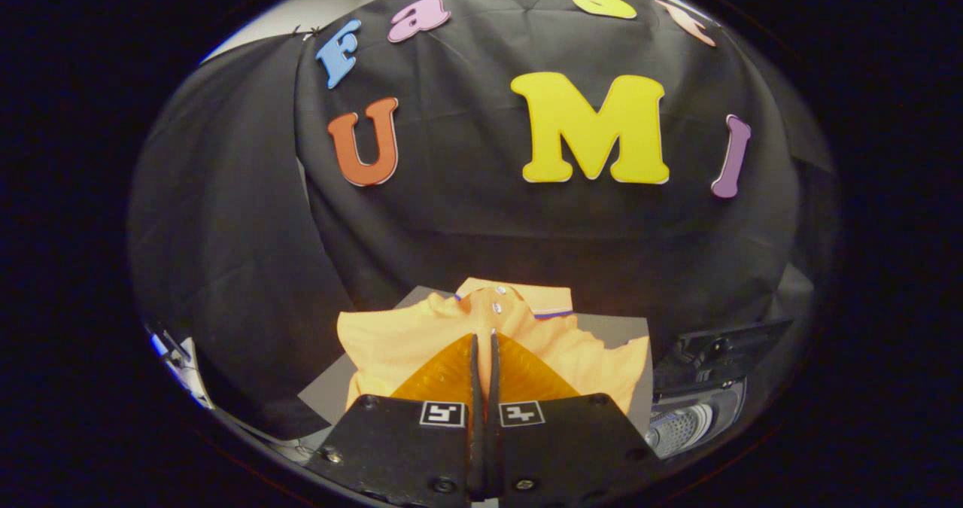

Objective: Put the clothes into the washing machine and then close the washing machine lid.

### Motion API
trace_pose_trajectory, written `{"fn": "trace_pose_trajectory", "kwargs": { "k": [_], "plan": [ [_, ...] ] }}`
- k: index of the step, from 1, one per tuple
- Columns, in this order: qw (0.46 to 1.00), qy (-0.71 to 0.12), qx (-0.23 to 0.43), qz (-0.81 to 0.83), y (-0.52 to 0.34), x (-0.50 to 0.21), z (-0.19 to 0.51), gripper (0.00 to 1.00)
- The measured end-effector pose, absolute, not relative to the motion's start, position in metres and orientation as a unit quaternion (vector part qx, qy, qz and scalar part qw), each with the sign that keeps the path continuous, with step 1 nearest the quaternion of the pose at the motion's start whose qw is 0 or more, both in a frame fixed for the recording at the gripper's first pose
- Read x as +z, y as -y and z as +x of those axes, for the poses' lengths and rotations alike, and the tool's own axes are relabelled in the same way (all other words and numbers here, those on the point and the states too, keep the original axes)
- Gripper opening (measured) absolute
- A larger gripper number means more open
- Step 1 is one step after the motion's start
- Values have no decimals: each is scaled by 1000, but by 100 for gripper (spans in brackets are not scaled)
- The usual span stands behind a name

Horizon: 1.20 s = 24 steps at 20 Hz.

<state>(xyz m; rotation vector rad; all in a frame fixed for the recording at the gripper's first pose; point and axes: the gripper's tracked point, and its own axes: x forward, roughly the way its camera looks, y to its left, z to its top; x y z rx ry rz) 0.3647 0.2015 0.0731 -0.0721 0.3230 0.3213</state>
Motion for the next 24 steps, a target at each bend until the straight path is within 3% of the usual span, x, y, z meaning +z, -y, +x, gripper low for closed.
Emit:
{"fn": "trace_pose_trajectory", "kwargs": {
  "k": [14,24],
  "plan": [
    [985,-138,91,-44,-43,122,345,4],
    [989,-145,32,-5,92,114,341,4]
  ]
}}
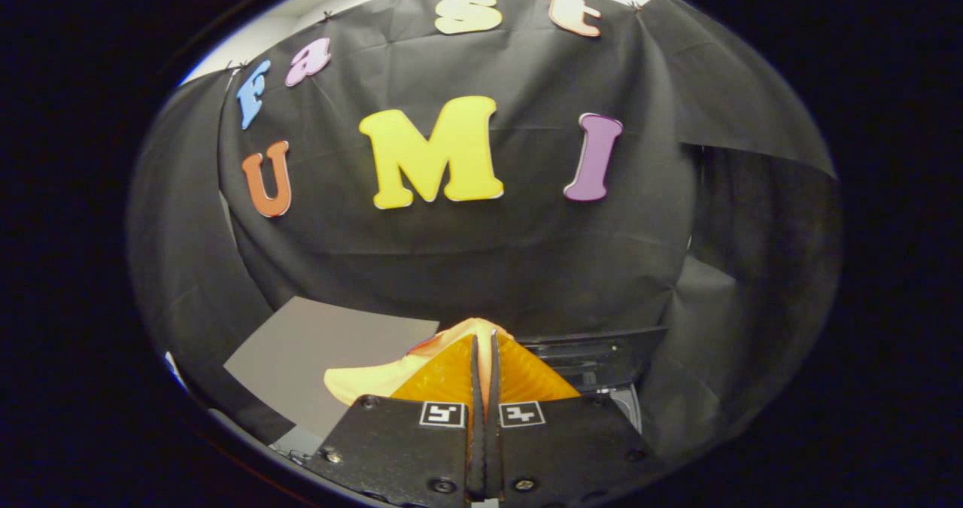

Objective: Put the clothes into the washing machine and then close the washing machine lid.

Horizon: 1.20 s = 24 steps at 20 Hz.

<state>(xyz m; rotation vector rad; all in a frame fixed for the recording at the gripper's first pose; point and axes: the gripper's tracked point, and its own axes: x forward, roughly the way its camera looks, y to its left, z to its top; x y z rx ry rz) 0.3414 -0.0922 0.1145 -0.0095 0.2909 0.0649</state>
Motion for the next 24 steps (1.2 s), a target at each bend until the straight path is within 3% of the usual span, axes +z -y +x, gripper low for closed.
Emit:
{"fn": "trace_pose_trajectory", "kwargs": {
  "k": [13,24],
  "plan": [
    [981,-195,-2,13,165,48,357,4],
    [961,-276,-14,9,181,-60,384,4]
  ]
}}
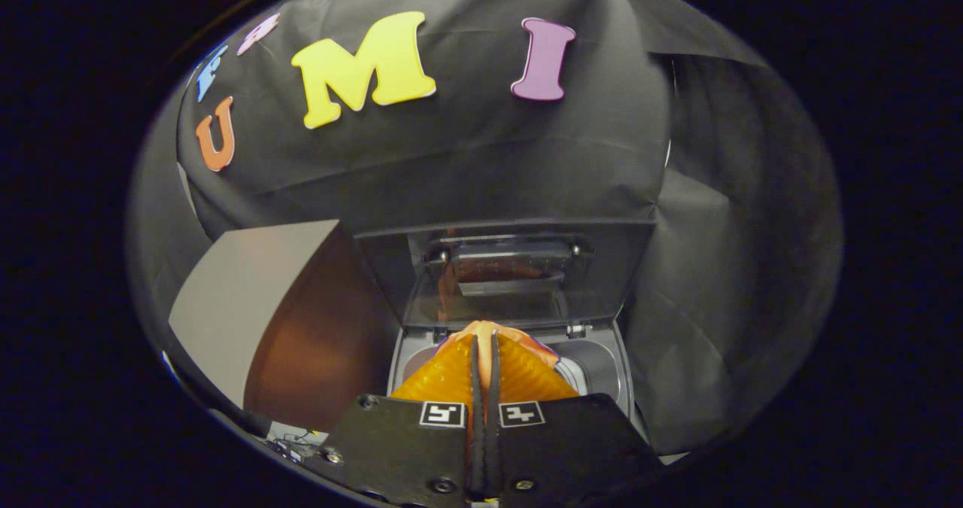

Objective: Put the clothes into the washing machine and then close the washing machine lid.

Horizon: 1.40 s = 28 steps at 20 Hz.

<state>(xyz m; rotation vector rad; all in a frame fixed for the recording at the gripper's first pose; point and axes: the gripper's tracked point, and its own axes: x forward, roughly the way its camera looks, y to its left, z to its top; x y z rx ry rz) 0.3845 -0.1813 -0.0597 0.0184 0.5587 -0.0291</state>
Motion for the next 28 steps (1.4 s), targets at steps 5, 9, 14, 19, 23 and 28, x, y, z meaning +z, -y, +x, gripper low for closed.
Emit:
{"fn": "trace_pose_trajectory", "kwargs": {
  "k": [5,9,14,19,23,28],
  "plan": [
    [953,-301,-27,3,193,-102,393,4],
    [946,-322,-30,0,197,-134,398,4],
    [937,-348,-35,-4,199,-173,405,4],
    [930,-365,-32,-15,199,-202,420,4],
    [925,-378,-37,-18,201,-222,431,4],
    [919,-392,-33,-33,201,-248,434,4]
  ]
}}
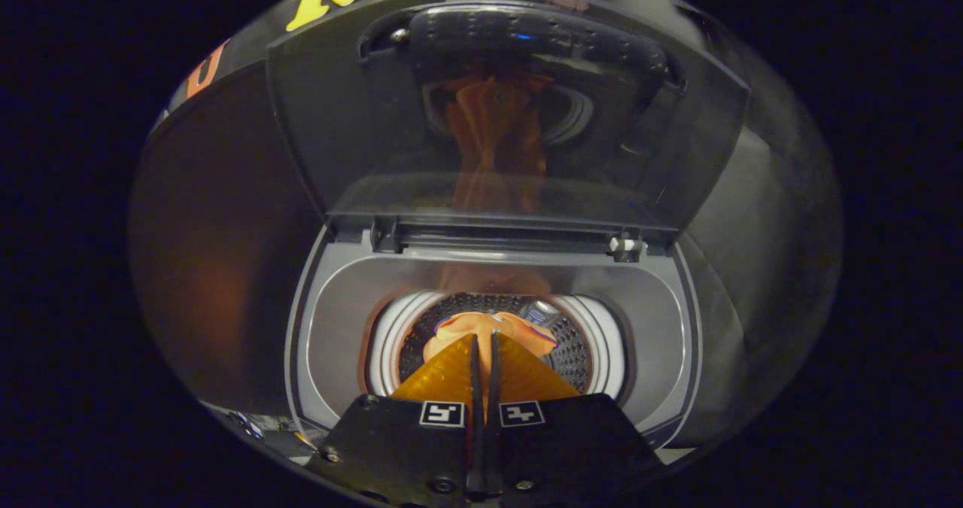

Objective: Put the clothes into the washing machine and then close the washing machine lid.

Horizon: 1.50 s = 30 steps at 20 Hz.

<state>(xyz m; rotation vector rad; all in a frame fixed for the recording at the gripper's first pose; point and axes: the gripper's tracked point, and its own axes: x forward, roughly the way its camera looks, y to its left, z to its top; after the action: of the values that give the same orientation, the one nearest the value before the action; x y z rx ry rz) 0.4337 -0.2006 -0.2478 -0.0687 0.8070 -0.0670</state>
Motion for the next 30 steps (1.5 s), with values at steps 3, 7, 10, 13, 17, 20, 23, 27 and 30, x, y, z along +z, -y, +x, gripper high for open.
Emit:
{"fn": "trace_pose_trajectory", "kwargs": {
  "k": [3,7,10,13,17,20,23,27,30],
  "plan": [
    [912,-407,-36,-27,200,-264,432,4],
    [910,-413,-37,-29,199,-274,430,4],
    [909,-414,-40,-29,198,-274,428,4],
    [908,-415,-43,-31,200,-276,427,4],
    [901,-432,-26,-19,197,-278,419,75],
    [909,-414,-21,-29,199,-263,418,98],
    [917,-399,-20,-17,198,-237,410,98],
    [928,-370,-31,-8,199,-187,398,97],
    [939,-342,-33,-1,193,-133,391,96]
  ]
}}
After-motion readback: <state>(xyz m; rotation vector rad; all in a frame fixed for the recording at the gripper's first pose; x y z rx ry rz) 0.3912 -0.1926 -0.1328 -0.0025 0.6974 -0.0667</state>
